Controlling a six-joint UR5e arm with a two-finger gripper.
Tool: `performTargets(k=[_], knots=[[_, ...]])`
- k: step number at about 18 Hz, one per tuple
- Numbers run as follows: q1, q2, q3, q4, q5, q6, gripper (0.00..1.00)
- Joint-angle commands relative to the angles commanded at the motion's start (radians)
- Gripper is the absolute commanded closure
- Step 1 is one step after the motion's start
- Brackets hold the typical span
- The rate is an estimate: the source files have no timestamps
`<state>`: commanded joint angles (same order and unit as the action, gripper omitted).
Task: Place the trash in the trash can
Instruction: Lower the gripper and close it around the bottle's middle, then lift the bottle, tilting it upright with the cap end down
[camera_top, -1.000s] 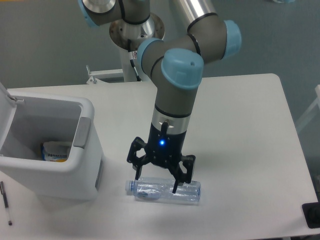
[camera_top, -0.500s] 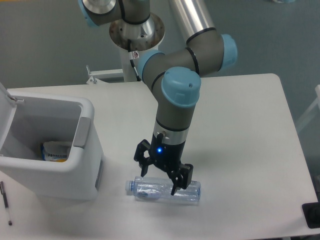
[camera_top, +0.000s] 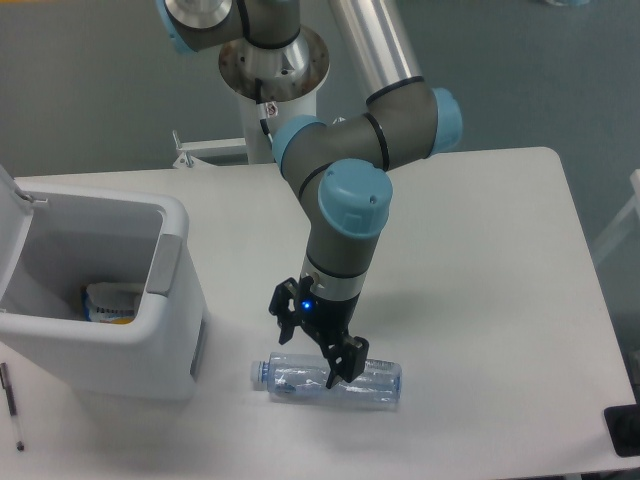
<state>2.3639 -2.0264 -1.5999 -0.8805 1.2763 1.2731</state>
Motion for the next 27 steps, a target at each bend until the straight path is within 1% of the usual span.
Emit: performTargets(k=[4,8,10,15,19,27], knots=[[-0.023,-0.026,-0.011,-0.003,0.002,0.04,0.0],[-0.049,-0.049,-0.023,-0.005,0.099,0.095,0.0],[-0.06,-0.057,-0.029,-0.002,0.121,0.097,0.0],[-0.063,-0.086,-0.018,0.005,0.121,0.094,0.0],[-0.074,-0.112,0.006,0.003,0.123,0.086,0.0],[-0.083,-0.13,0.008,0.002,0.124,0.08,0.0]])
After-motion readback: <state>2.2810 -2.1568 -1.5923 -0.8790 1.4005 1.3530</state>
